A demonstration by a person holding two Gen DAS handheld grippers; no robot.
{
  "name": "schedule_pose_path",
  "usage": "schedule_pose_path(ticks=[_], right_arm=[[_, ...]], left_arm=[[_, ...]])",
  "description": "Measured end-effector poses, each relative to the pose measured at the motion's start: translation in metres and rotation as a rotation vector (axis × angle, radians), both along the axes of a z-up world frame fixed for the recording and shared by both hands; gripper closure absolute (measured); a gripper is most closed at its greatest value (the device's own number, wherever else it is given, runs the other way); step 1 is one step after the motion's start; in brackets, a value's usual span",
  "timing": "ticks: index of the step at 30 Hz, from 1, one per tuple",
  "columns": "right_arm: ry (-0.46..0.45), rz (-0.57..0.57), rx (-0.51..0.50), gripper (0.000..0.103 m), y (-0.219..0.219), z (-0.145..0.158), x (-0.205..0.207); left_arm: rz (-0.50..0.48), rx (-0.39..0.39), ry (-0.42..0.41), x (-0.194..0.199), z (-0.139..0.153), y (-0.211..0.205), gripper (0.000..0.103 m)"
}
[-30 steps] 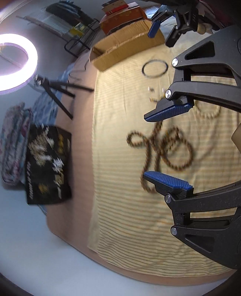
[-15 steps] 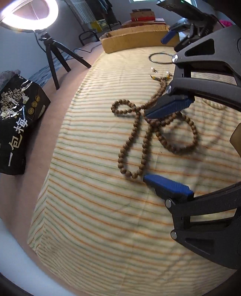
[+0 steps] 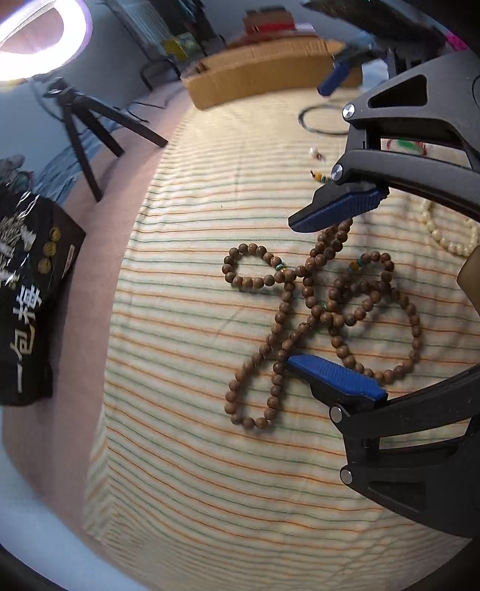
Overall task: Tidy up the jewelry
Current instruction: 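Grasp the brown wooden bead strand with the left tool while the right tool grasps the black bangle, then lift the bead strand and bangle over the box and release both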
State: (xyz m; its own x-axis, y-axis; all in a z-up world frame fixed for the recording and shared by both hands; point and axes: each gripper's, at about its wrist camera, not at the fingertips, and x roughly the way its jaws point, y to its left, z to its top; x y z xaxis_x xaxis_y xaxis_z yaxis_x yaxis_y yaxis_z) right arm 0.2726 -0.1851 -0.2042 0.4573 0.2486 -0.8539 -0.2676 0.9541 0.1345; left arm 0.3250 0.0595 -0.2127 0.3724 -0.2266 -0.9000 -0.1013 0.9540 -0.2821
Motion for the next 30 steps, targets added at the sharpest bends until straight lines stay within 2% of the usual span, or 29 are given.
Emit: schedule_pose_path(ticks=[5,9,12,15,19,21,24,30], right_arm=[[0.023,-0.008,-0.044,0.003,0.004,-0.008,0.008],[0.039,0.000,-0.064,0.002,0.007,-0.014,0.010],[0.049,0.010,-0.092,0.002,0.011,-0.016,0.011],[0.053,0.010,-0.101,0.007,0.010,-0.017,0.012],[0.041,0.009,-0.102,0.029,0.008,-0.013,0.013],[0.041,0.010,-0.095,0.029,0.007,-0.012,0.012],[0.034,0.010,-0.091,0.029,0.006,-0.011,0.012],[0.011,0.007,-0.055,0.029,0.003,-0.001,0.008]], left_arm=[[-0.030,0.139,-0.009,0.002,-0.004,-0.020,0.033],[-0.047,0.220,-0.031,0.003,-0.008,-0.029,0.034],[-0.044,0.236,-0.045,0.002,-0.008,-0.028,0.044],[-0.040,0.230,-0.050,-0.001,-0.006,-0.023,0.059],[-0.030,0.216,-0.054,-0.002,-0.003,-0.013,0.081],[-0.023,0.201,-0.051,-0.002,-0.002,-0.009,0.091],[-0.026,0.185,-0.049,-0.003,0.000,-0.008,0.097],[-0.031,0.113,-0.058,-0.010,0.012,-0.006,0.099]])
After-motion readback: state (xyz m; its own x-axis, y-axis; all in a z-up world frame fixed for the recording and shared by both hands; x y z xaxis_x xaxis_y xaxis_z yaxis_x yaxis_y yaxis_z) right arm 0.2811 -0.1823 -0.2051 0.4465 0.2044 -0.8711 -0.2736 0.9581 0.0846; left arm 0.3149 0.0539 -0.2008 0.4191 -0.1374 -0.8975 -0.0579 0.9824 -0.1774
